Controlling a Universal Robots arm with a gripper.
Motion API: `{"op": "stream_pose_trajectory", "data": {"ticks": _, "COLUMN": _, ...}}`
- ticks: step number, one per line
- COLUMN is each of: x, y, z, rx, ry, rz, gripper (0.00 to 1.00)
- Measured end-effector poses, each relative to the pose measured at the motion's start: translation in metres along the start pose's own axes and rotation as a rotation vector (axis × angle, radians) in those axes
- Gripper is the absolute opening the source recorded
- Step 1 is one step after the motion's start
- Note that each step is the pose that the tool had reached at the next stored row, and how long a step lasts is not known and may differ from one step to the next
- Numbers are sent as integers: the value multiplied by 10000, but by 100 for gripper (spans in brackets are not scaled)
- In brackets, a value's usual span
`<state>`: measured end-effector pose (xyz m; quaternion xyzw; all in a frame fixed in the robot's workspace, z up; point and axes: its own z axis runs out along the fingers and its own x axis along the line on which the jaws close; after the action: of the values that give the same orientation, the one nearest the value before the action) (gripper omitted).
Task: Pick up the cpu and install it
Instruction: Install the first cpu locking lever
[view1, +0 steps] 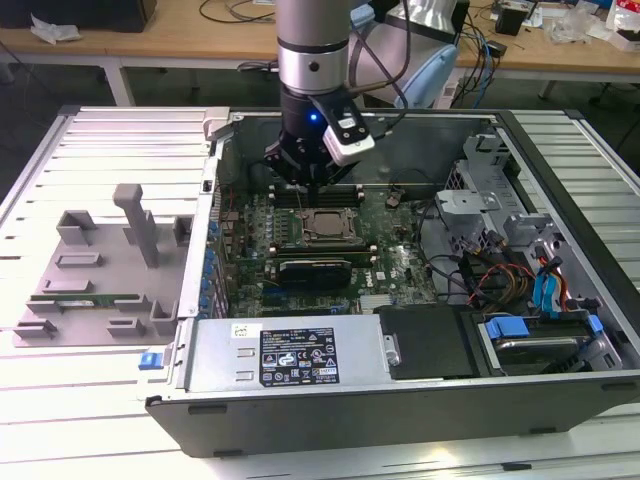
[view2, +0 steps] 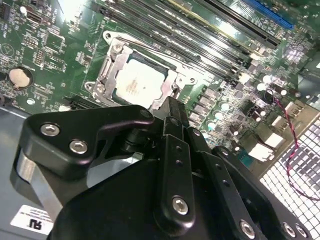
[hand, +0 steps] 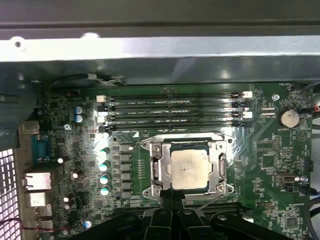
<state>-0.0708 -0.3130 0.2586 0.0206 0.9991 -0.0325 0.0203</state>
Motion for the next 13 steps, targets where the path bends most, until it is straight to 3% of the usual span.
{"op": "stream_pose_trajectory", "data": {"ticks": 7, "x": 279, "y": -12, "z": -11, "rx": 0, "ry": -13, "rz": 0, "gripper": 11}}
{"op": "stream_pose_trajectory", "data": {"ticks": 8, "x": 336, "y": -14, "z": -13, "rx": -78, "ry": -17, "rz": 5, "gripper": 11}}
{"op": "stream_pose_trajectory", "data": {"ticks": 9, "x": 360, "y": -15, "z": -14, "rx": -213, "ry": -15, "rz": 11, "gripper": 11}}
{"op": "stream_pose_trajectory", "data": {"ticks": 10, "x": 378, "y": -16, "z": -15, "rx": -442, "ry": -8, "rz": 17, "gripper": 11}}
{"op": "stream_pose_trajectory", "data": {"ticks": 11, "x": 396, "y": -17, "z": -15, "rx": -874, "ry": 7, "rz": 37, "gripper": 11}}
{"op": "stream_pose_trajectory", "data": {"ticks": 12, "x": 409, "y": -18, "z": -16, "rx": -1221, "ry": 22, "rz": 52, "gripper": 11}}
{"op": "stream_pose_trajectory", "data": {"ticks": 13, "x": 416, "y": -18, "z": -16, "rx": -1478, "ry": 31, "rz": 62, "gripper": 11}}
